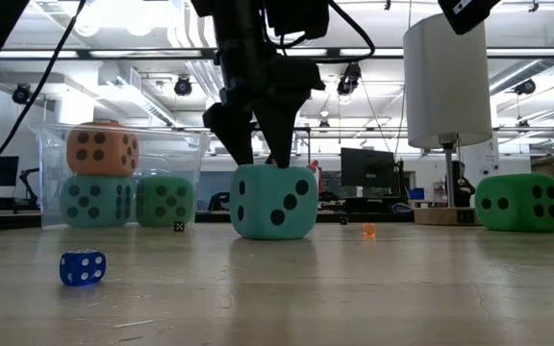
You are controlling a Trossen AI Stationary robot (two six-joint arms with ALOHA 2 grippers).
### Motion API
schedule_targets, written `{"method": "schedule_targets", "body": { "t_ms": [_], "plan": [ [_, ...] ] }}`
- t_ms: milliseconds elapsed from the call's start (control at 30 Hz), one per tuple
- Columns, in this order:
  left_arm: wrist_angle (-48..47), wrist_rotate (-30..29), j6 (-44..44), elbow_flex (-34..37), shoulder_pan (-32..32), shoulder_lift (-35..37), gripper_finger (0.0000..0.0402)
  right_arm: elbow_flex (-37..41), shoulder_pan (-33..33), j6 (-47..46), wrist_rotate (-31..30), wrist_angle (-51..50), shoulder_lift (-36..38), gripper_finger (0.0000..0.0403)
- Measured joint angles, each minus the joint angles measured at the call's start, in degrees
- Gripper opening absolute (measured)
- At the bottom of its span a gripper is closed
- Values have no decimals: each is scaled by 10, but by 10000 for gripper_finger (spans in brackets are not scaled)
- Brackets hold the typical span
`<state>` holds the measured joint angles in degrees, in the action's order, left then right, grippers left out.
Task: Pick & Place Dice
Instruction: Put the blue large dice into the transparent bin
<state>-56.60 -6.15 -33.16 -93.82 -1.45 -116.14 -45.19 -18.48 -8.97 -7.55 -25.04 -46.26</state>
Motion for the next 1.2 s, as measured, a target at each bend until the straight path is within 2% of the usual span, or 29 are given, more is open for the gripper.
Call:
{"method": "schedule_targets", "body": {
  "t_ms": [1200],
  "plan": [
    [-10,-24,18,-14,0,-3,399,0,0,0,0,0,-1,8]
  ]
}}
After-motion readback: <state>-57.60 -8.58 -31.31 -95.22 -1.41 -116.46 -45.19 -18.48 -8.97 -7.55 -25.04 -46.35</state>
